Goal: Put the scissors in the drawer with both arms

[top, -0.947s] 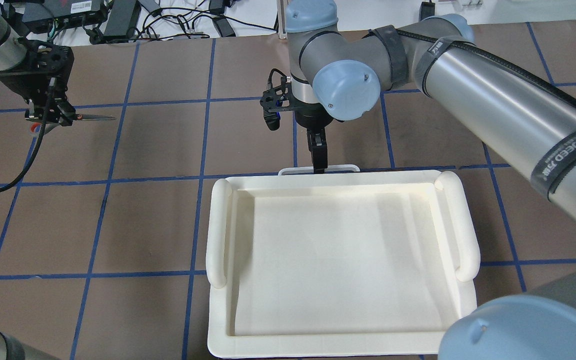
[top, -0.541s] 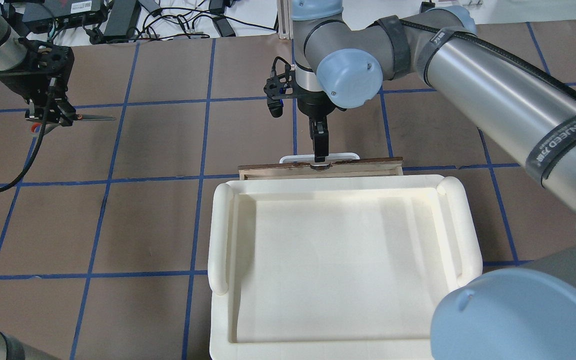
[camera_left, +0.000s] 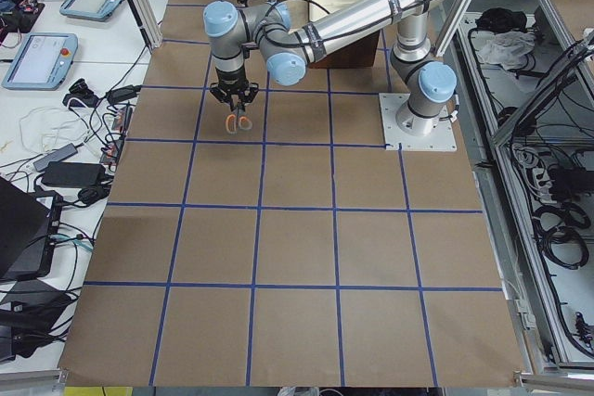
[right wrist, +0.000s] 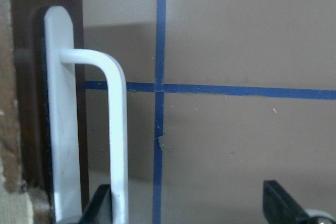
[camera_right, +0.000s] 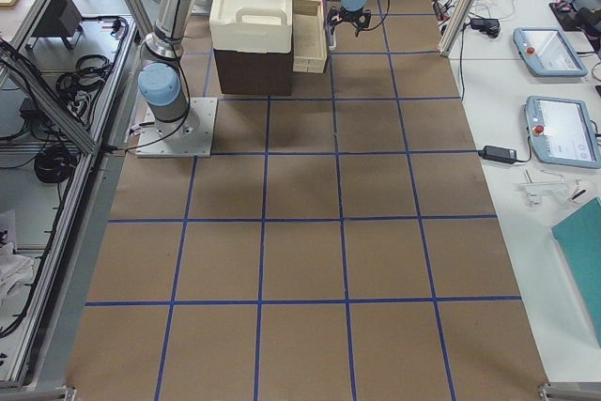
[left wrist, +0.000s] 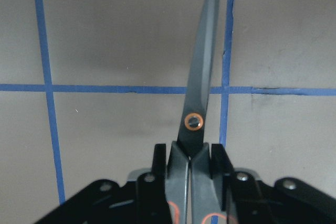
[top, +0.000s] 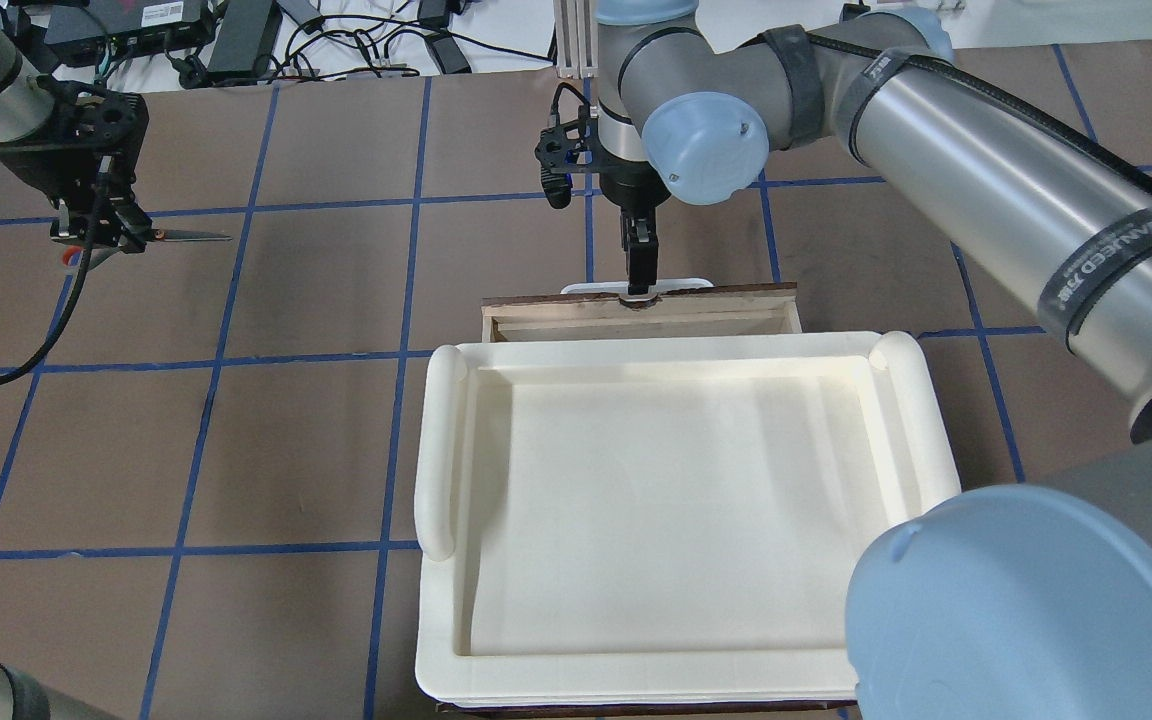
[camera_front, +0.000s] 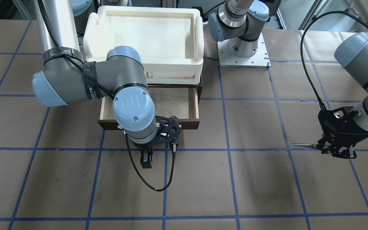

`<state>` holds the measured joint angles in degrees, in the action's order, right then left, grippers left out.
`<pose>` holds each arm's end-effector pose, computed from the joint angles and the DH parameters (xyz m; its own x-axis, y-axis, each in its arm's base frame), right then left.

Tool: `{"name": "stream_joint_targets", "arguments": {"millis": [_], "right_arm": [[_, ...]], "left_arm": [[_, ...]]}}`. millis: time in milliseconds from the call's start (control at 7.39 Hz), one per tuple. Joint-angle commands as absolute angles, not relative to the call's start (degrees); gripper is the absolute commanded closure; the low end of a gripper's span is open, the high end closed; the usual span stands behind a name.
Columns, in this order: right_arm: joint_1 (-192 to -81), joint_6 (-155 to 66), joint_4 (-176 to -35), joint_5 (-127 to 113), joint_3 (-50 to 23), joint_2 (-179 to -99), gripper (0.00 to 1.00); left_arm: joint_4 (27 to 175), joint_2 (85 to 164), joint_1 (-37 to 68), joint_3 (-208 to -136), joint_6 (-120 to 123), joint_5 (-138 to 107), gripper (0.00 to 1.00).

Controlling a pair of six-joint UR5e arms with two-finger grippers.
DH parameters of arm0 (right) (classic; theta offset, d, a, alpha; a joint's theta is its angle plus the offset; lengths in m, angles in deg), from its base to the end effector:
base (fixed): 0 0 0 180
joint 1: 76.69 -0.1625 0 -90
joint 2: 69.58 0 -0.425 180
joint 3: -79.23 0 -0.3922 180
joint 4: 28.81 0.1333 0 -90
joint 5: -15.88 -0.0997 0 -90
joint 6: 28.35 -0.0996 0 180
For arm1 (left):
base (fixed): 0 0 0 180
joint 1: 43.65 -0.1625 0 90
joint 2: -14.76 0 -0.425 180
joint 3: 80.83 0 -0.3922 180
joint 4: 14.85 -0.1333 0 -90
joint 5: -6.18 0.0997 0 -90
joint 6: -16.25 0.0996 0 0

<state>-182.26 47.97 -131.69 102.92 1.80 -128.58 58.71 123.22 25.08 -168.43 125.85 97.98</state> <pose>0.3160 -0.6185 0.2942 0.0317 -0.9938 -0.1061 -0.9992 -0.0290 -0.0271 0.1006 -0.6174 0.3582 -0.0293 0.9996 0.0043 0.9991 0.0292 0.0318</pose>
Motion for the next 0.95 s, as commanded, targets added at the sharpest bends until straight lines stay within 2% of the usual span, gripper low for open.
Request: {"name": "stream_joint_targets", "arguments": {"millis": [0,812], "right_arm": [[-181.9,48.0,-133.1,102.8,4.6,-127.6,0.00],[-181.3,48.4,-133.9,102.8,5.1,-127.0,0.00]], "left_arm": [[58.7,123.3,25.1,-168.5,125.8,98.3,1.00],[58.6,123.2,25.2,-169.0,125.9,97.8,1.00]]}}
